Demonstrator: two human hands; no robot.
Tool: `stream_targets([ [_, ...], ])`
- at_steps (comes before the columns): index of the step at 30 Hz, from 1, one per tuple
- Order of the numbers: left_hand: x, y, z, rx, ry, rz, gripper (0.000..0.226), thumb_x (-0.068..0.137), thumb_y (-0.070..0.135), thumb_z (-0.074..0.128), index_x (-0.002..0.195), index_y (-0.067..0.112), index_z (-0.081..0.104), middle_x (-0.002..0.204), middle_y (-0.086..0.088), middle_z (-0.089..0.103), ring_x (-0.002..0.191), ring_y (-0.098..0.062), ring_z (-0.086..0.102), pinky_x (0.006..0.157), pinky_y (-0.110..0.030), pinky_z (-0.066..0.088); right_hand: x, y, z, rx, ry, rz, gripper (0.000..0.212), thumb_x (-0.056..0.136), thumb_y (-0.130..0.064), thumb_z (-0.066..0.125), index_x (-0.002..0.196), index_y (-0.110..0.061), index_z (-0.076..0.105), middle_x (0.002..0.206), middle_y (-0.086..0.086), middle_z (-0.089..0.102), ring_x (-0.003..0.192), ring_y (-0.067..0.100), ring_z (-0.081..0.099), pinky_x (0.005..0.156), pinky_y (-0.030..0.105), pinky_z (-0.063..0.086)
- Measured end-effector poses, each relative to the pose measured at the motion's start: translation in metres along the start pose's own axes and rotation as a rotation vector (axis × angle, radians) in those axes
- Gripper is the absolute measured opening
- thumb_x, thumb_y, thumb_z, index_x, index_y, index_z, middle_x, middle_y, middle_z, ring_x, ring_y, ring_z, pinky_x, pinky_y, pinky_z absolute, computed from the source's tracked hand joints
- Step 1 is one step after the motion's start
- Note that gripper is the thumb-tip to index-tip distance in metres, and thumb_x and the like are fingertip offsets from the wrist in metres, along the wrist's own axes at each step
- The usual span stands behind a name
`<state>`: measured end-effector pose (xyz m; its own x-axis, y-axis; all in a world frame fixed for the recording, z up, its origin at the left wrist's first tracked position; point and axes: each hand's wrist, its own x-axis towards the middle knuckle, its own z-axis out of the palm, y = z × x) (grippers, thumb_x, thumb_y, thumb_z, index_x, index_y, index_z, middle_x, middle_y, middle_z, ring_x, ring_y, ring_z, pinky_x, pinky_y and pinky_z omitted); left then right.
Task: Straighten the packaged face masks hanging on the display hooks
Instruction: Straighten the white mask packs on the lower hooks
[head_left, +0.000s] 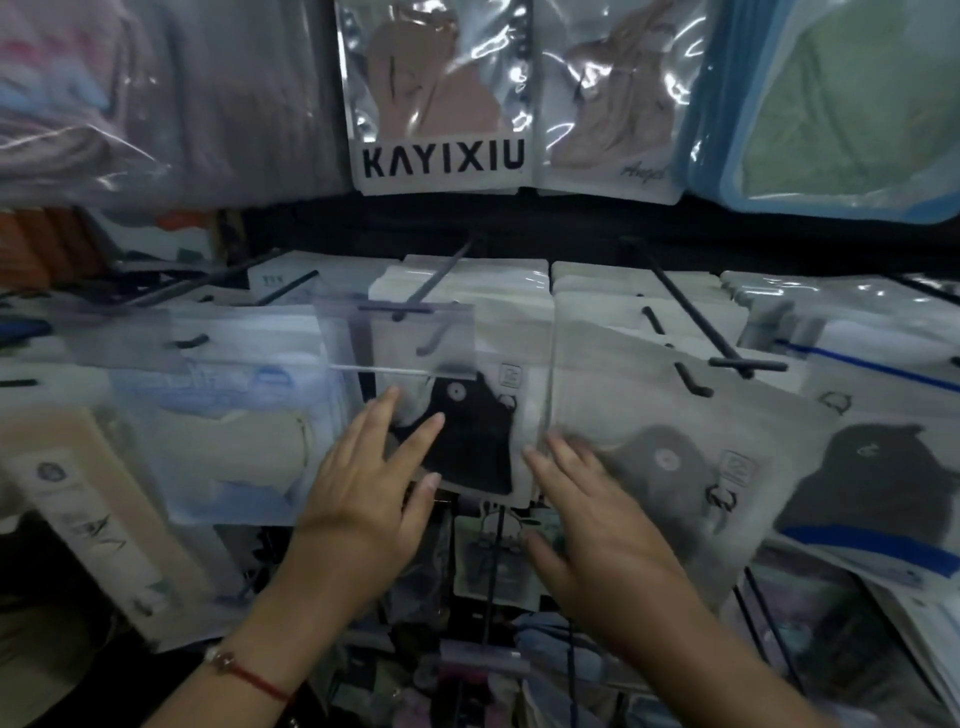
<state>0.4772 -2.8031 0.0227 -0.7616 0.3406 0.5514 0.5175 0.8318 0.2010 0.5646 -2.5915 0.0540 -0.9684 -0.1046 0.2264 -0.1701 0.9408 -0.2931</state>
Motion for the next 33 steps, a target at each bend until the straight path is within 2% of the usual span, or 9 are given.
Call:
stream_targets([
  [4, 0.003, -0.017, 0.002, -0.183, -0.01, -0.033, 0.05, 0.097, 0.036, 0.056, 0.145, 0.044, 0.043, 0.166, 0.0, 0.013, 0.148, -0.021, 0.023, 0.113, -0.035, 0.023, 0.01, -0.007, 0.004, 0.171, 0.055, 0.183, 0.078, 0.097, -0.039, 0.053, 0.155, -0.037, 0.002, 0.162, -0.019, 0.001, 0.148, 0.002, 0.001, 0.118, 0.022, 0.009],
  [9, 0.008, -0.022, 0.003, -0.536, -0.021, -0.149, 0.066, 0.098, 0.04, 0.054, 0.141, 0.065, 0.011, 0.163, 0.025, 0.0, 0.146, 0.006, 0.004, 0.115, -0.027, 0.016, 0.022, -0.021, 0.016, 0.49, 0.208, 0.347, 0.084, 0.092, -0.031, 0.064, 0.153, -0.041, 0.008, 0.153, -0.024, 0.025, 0.14, -0.002, 0.026, 0.113, 0.026, 0.029],
  [13, 0.017, -0.03, 0.016, -0.867, -0.079, -0.296, 0.076, 0.097, 0.034, 0.06, 0.149, 0.059, 0.012, 0.16, 0.025, 0.022, 0.146, 0.001, 0.023, 0.119, -0.035, 0.026, 0.032, -0.027, 0.026, 0.603, 0.385, 0.41, 0.069, 0.092, -0.03, 0.065, 0.15, -0.04, 0.028, 0.14, -0.027, 0.042, 0.127, -0.006, 0.041, 0.107, 0.027, 0.038],
  [16, 0.022, -0.038, 0.025, -0.987, -0.106, -0.358, 0.073, 0.097, 0.03, 0.062, 0.151, 0.053, 0.018, 0.14, 0.024, 0.05, 0.131, -0.003, 0.048, 0.11, -0.04, 0.042, 0.037, -0.031, 0.031, 0.699, 0.506, 0.432, 0.041, 0.092, -0.023, 0.065, 0.129, -0.039, 0.054, 0.115, -0.023, 0.065, 0.107, -0.004, 0.06, 0.09, 0.028, 0.054],
  [21, 0.027, -0.044, 0.022, -1.061, -0.137, -0.379, 0.06, 0.097, 0.025, 0.061, 0.147, 0.046, 0.034, 0.117, 0.019, 0.062, 0.106, -0.003, 0.062, 0.088, -0.026, 0.05, 0.04, -0.039, 0.031, 0.8, 0.583, 0.471, 0.021, 0.093, -0.016, 0.063, 0.107, -0.032, 0.065, 0.1, -0.017, 0.072, 0.093, 0.0, 0.067, 0.084, 0.033, 0.057],
  [24, 0.029, -0.051, 0.019, -1.06, -0.16, -0.38, 0.057, 0.093, 0.032, 0.064, 0.142, 0.051, 0.041, 0.132, 0.014, 0.057, 0.119, -0.005, 0.057, 0.103, -0.039, 0.049, 0.037, -0.043, 0.034, 0.841, 0.614, 0.472, 0.019, 0.094, -0.015, 0.062, 0.105, -0.029, 0.067, 0.099, -0.011, 0.073, 0.094, 0.007, 0.069, 0.085, 0.039, 0.057],
  [28, 0.027, -0.059, 0.018, -1.108, -0.19, -0.382, 0.063, 0.076, 0.062, 0.06, 0.132, 0.071, 0.033, 0.151, 0.026, 0.039, 0.137, -0.002, 0.042, 0.114, -0.042, 0.04, 0.03, -0.049, 0.032, 0.969, 0.614, 0.46, 0.019, 0.097, -0.012, 0.057, 0.108, -0.024, 0.068, 0.1, -0.006, 0.074, 0.096, 0.011, 0.07, 0.081, 0.031, 0.056],
  [30, 0.025, -0.059, 0.017, -1.147, -0.19, -0.352, 0.063, 0.084, 0.061, 0.062, 0.14, 0.061, 0.035, 0.149, 0.027, 0.041, 0.138, 0.0, 0.041, 0.115, -0.04, 0.038, 0.027, -0.052, 0.028, 1.075, 0.593, 0.456, 0.024, 0.096, -0.008, 0.056, 0.114, -0.019, 0.068, 0.104, -0.001, 0.075, 0.099, 0.014, 0.07, 0.083, 0.032, 0.054],
  [33, 0.025, -0.055, 0.011, -1.324, -0.184, -0.329, 0.041, 0.091, 0.045, 0.065, 0.13, 0.037, 0.058, 0.127, 0.017, 0.066, 0.122, -0.005, 0.06, 0.105, -0.038, 0.046, 0.024, -0.051, 0.023, 1.17, 0.576, 0.483, 0.026, 0.093, -0.004, 0.056, 0.113, -0.015, 0.069, 0.106, 0.007, 0.074, 0.102, 0.023, 0.069, 0.088, 0.04, 0.052],
])
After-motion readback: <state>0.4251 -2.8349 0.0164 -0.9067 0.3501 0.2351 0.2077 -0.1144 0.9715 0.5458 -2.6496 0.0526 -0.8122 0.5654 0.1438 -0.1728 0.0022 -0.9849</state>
